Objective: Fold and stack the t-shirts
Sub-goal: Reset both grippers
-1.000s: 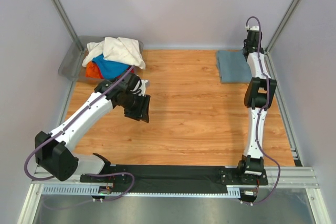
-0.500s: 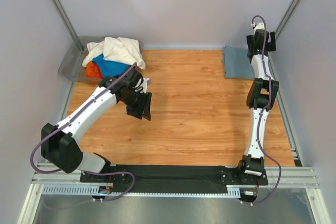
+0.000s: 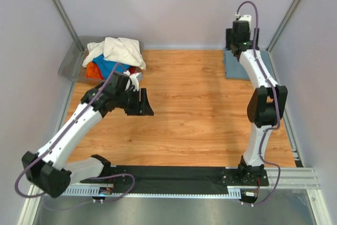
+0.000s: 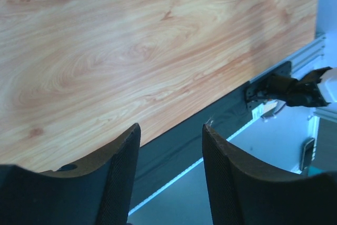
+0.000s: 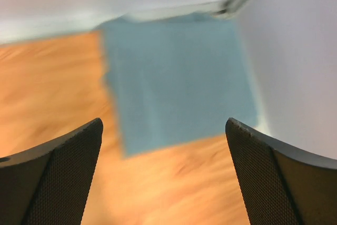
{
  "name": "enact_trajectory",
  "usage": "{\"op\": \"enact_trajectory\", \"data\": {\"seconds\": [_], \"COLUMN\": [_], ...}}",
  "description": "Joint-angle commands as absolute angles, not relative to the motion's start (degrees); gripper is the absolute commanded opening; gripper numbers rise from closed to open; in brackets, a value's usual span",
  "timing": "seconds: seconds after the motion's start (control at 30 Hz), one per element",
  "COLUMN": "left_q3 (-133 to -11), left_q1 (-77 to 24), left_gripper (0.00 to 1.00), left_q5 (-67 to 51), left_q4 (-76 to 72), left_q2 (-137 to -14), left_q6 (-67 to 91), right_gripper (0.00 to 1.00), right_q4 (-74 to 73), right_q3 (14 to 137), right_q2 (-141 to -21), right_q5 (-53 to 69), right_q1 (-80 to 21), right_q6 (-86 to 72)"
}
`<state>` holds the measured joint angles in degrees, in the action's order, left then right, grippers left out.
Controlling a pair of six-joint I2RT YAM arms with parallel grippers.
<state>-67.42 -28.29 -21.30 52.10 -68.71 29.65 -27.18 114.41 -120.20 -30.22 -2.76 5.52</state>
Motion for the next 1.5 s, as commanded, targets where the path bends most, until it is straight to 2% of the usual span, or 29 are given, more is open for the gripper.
{"op": "enact_trajectory", "data": {"seconds": [0.0,0.17,0.27,0.43,0.57,0.7,0.83,0.93,1.07,1.47], "left_q3": [-59.79,-40.14,-28.62,-13.31,-4.33,5.87,5.28,5.36,5.10,5.01], "left_q1": [-27.69,-26.63,-26.19,-26.10,-26.10,-26.10,-26.10,-26.19,-26.28,-26.28], "left_gripper": [0.58,0.60,0.62,0.64,0.66,0.66,0.69,0.69,0.69,0.73], "left_q5": [-24.52,-26.28,-25.75,-23.91,-22.24,-21.62,-23.55,-27.85,-30.14,-31.64], "left_q4": [43.61,27.13,14.04,-2.77,-8.86,-13.88,-2.23,-2.20,5.79,8.61], "left_q2": [-58.93,-45.55,-34.15,-22.87,-12.87,-3.54,6.31,5.54,7.29,7.38], "left_q6": [38.57,53.56,63.93,75.66,81.99,90.33,87.72,86.31,83.50,82.35], "right_gripper": [1.00,1.00,1.00,1.00,1.00,1.00,1.00,1.00,1.00,1.00], "right_q4": [-37.25,-35.61,-28.35,-28.82,-29.36,-22.69,-24.33,-30.57,-35.50,-36.56], "right_q3": [101.81,78.96,57.39,41.09,28.15,13.21,8.27,6.16,4.14,1.41], "right_q2": [-108.41,-92.93,-76.62,-56.28,-38.64,-24.02,-9.79,2.52,2.10,3.60], "right_q5": [-23.13,-7.25,7.26,15.09,21.17,26.27,27.34,24.71,24.87,24.26], "right_q1": [-13.24,-20.91,-20.74,-19.87,-19.69,-19.08,-17.32,-17.14,-17.14,-17.14], "right_q6": [-10.17,-25.26,-33.38,-34.19,-40.93,-55.60,-62.65,-65.64,-68.02,-68.11]}}
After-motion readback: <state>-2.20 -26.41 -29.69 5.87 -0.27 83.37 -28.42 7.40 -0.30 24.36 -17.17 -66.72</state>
